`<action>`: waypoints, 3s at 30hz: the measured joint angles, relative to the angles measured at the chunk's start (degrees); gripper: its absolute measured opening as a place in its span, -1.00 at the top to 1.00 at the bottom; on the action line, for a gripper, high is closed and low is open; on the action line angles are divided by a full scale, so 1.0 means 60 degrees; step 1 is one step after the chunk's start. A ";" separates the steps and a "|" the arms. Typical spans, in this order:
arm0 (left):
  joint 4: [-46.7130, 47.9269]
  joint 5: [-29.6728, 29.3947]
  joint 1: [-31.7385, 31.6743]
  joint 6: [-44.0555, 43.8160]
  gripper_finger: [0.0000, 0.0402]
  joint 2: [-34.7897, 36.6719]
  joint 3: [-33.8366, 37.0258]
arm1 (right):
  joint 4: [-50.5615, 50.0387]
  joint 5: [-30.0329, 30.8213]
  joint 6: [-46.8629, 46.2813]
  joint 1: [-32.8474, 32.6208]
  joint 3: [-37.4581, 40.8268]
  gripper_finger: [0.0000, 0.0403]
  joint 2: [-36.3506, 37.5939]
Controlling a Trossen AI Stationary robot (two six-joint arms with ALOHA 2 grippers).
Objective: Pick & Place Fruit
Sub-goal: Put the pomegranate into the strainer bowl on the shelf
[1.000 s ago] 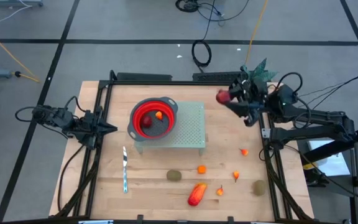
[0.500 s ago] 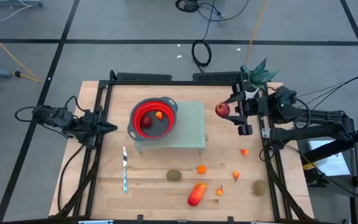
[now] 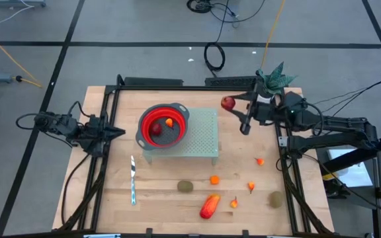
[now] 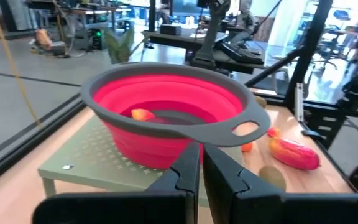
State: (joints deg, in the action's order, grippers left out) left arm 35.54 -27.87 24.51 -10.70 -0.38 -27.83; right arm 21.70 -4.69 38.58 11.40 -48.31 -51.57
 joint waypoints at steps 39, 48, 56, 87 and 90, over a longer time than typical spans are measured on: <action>0.0329 -0.0128 0.0000 -0.0244 0.91 0.0000 0.0000 | -0.0318 0.9999 0.4028 0.0004 -0.0004 0.07 -0.0459; 0.0329 -0.0128 -0.0004 -0.0248 0.91 0.0000 0.0000 | -0.1136 0.7950 0.0448 0.0004 -0.0004 0.09 -0.0461; 0.0329 -0.0128 -0.0003 -0.0262 0.91 0.0000 0.0000 | -0.1593 0.4009 -0.4442 0.0004 -0.0004 0.09 -0.0496; 0.0397 -0.0128 -0.0002 -0.0244 0.91 0.0000 0.0000 | 0.2848 -0.1727 -1.4086 0.0020 -0.0004 0.08 -0.2426; 0.0398 -0.0125 0.0000 -0.0244 0.91 0.0000 0.0000 | 0.3140 -0.1646 -1.4078 0.0100 -0.0007 0.08 -0.2863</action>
State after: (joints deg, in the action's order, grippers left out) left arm 37.93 -28.63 24.51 -12.16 -0.38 -27.83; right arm 40.54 -14.57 -45.89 12.00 -48.36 -68.75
